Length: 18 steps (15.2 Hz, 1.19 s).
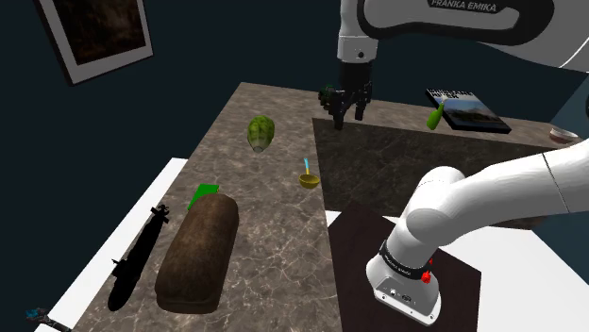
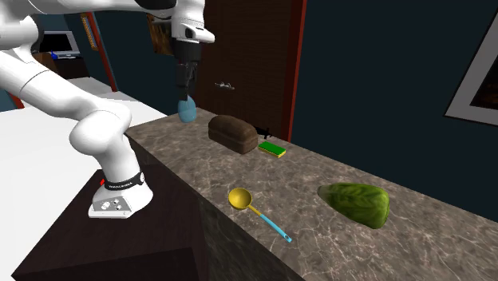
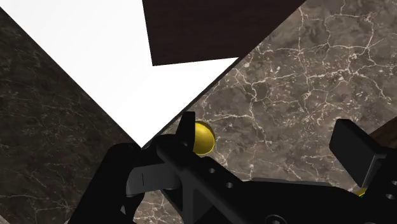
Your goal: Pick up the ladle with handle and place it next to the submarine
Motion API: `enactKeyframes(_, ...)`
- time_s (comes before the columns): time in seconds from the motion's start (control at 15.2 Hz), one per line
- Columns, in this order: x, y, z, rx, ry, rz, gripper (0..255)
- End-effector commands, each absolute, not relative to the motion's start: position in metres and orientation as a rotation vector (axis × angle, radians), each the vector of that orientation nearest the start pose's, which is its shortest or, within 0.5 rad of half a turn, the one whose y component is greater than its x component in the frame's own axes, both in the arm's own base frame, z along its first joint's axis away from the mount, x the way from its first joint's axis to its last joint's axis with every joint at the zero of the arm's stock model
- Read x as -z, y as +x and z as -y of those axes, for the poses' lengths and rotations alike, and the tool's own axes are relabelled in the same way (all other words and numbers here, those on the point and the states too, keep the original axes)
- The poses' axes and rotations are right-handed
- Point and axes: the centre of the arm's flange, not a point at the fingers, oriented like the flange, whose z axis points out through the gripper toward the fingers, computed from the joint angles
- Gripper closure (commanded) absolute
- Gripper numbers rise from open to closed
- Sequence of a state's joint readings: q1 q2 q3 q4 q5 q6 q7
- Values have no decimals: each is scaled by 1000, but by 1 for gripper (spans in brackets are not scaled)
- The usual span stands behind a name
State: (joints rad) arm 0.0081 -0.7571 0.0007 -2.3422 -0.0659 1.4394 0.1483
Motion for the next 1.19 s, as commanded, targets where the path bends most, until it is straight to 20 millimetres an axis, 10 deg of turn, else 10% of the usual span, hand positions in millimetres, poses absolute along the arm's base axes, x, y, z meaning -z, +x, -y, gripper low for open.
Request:
enactKeyframes(0.0,-578,300,5,-225,-3203,-230,0)
enactKeyframes(1.12,-402,392,112,-101,-2957,-846,0)
